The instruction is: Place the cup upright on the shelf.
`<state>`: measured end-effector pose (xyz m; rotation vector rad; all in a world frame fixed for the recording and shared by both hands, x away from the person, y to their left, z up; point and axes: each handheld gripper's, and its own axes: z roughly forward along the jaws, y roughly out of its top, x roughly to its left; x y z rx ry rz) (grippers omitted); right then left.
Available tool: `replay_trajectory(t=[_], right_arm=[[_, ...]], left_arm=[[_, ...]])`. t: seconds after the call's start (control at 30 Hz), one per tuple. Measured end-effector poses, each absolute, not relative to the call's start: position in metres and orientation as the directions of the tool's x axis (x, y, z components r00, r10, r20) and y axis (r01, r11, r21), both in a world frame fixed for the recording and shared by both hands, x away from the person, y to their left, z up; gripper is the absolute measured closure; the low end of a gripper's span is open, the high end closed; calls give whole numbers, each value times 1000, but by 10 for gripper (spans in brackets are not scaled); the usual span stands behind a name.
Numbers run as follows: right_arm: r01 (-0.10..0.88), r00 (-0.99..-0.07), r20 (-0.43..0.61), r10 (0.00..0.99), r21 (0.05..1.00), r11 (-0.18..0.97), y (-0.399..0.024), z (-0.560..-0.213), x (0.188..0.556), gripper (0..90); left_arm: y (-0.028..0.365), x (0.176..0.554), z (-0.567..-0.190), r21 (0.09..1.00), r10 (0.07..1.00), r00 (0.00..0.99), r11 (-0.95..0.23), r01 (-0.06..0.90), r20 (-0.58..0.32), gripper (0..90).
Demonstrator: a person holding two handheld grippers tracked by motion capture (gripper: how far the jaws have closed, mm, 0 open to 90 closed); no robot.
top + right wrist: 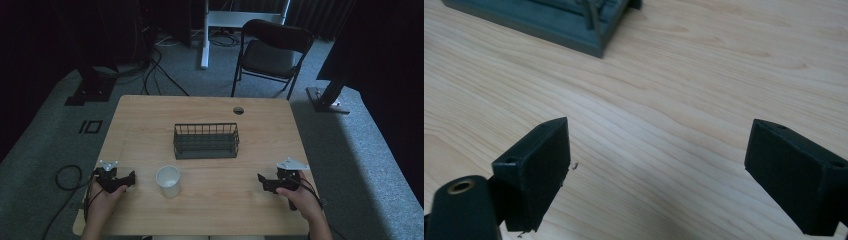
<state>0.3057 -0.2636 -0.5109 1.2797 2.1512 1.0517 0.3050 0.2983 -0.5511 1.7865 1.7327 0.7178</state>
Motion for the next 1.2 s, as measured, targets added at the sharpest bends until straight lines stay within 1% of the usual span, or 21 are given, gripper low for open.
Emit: replay_trajectory(t=[0.37,0.4,0.7,0.9,1.2], right_arm=[[533,-531,26,847,787,309,-247,-507,304,109],[531,-532,16,847,785,319,-244,-507,304,142],[523,-557,26,830,787,327,-233,-507,301,142],[505,-588,18,809,789,350,-225,-506,299,141],[480,-640,34,768,798,365,-212,-505,296,130]], left_arm=[[298,305,-551,705,1000,29,-23,709,3,89],[298,305,-551,705,1000,29,-23,709,4,89],[298,305,-551,705,1000,29,-23,709,4,89],[298,305,-551,705,1000,30,-23,709,4,88],[298,305,-551,705,1000,29,-23,709,3,89]])
